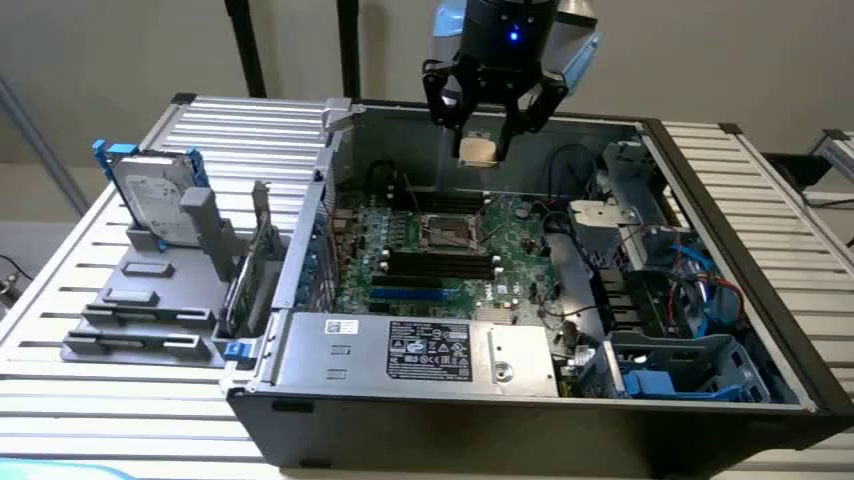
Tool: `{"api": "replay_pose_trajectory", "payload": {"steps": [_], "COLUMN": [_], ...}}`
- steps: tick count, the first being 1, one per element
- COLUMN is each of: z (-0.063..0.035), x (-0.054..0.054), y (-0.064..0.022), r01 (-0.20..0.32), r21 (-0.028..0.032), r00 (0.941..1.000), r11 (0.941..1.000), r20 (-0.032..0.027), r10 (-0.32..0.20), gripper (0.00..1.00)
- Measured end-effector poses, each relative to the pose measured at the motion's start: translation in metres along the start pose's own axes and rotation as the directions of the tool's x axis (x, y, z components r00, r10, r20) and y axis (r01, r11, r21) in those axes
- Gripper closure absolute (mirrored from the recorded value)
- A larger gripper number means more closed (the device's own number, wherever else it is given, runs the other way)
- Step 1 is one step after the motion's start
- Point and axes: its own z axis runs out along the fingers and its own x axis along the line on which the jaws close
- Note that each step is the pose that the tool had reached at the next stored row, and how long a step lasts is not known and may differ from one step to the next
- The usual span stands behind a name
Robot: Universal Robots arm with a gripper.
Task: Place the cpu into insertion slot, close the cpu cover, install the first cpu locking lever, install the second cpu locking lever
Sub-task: 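Place the cpu into insertion slot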
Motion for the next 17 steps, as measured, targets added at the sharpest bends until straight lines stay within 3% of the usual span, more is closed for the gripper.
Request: {"api": "replay_pose_trajectory", "payload": {"steps": [13, 17], "z": [0.0, 0.0005], "x": [0.0, 0.0024], "y": [0.0, 0.0051], "r01": [0.0, 0.0], "r21": [0.0001, 0.0], "r00": [1.0, 1.0], "r11": [1.0, 1.0], "r20": [-0.0001, 0.0], "r10": [0.0, 0.0], "gripper": [0.46, 0.46]}}
